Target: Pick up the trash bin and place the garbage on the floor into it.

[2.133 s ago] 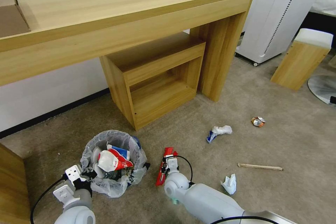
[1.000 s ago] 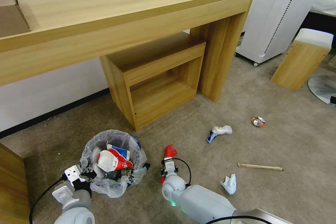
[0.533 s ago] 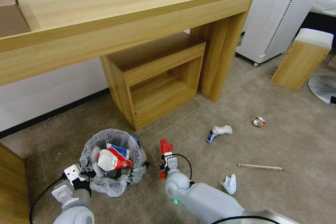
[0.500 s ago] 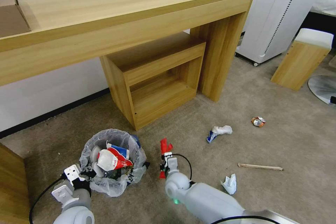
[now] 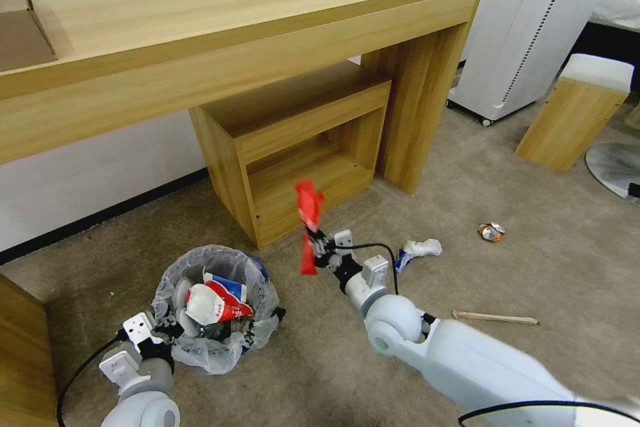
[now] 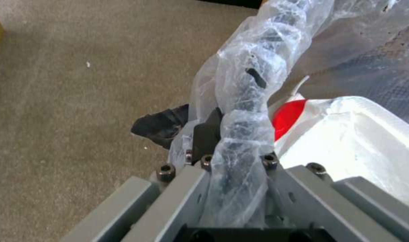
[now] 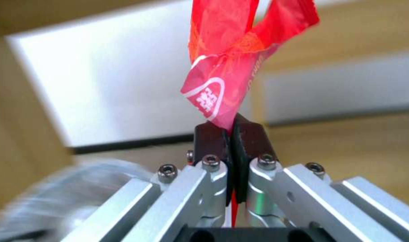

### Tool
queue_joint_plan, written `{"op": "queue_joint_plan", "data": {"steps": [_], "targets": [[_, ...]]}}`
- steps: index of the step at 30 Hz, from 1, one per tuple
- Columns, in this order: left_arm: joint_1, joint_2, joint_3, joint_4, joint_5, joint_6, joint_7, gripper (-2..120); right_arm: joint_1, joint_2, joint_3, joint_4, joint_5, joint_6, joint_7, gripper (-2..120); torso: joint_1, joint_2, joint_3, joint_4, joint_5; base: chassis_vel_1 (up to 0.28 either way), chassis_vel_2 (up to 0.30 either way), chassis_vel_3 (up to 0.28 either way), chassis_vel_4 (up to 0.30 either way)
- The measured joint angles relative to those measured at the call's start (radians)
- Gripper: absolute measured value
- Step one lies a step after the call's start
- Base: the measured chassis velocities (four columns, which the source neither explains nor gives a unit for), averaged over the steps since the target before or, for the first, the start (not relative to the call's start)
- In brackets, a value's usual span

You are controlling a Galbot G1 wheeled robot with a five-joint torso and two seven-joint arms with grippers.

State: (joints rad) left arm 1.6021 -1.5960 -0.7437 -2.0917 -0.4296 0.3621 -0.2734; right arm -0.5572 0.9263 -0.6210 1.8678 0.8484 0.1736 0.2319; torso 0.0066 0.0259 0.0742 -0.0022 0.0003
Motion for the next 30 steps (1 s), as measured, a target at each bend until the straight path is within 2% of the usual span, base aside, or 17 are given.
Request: {"op": "queue_joint_plan", "data": {"steps": [3,4,6,7,11,15,30], "targets": [[0.003,0.0,-0.001,-0.01,-0.001,0.005,-0.002,0,0.084,-0.009,-0.094,0.044,0.035,-0.006,-0.023,0,0.0,0.0,0.0,-0.0001,-0.0002,0.0,0.0,0.0,0.0],[0.003,0.0,-0.001,-0.01,-0.001,0.005,-0.002,0,0.084,-0.009,-0.094,0.044,0.035,-0.006,-0.023,0,0.0,0.0,0.0,-0.0001,-0.0002,0.0,0.0,0.0,0.0],[0.006,-0.003,0.0,-0.018,-0.001,0.006,-0.003,0,0.178,0.002,-0.203,0.05,0.06,-0.026,-0.013,0,0.0,0.0,0.0,0.0,-0.0005,0.0,0.0,0.0,0.0],[0.006,-0.003,0.0,-0.018,-0.001,0.006,-0.003,0,0.178,0.002,-0.203,0.05,0.06,-0.026,-0.013,0,0.0,0.0,0.0,0.0,-0.0005,0.0,0.0,0.0,0.0],[0.013,-0.007,0.001,-0.029,0.002,0.006,-0.003,0,0.285,0.042,-0.344,-0.002,0.06,-0.036,0.006,0,0.0,0.0,0.0,0.0001,-0.0005,0.0,0.0,0.0,0.0],[0.019,-0.008,-0.001,-0.035,0.002,0.004,-0.003,0,0.33,0.072,-0.412,-0.039,0.055,-0.037,0.015,0,0.0,0.0,0.0,0.0001,-0.0004,0.0,0.0,0.0,0.0],[0.038,-0.011,0.001,-0.054,0.004,-0.002,0.002,0,0.324,0.127,-0.457,-0.162,-0.009,-0.018,0.022,0,0.0,0.0,0.0,-0.0001,-0.0003,0.0,0.0,0.0,0.0]]}}
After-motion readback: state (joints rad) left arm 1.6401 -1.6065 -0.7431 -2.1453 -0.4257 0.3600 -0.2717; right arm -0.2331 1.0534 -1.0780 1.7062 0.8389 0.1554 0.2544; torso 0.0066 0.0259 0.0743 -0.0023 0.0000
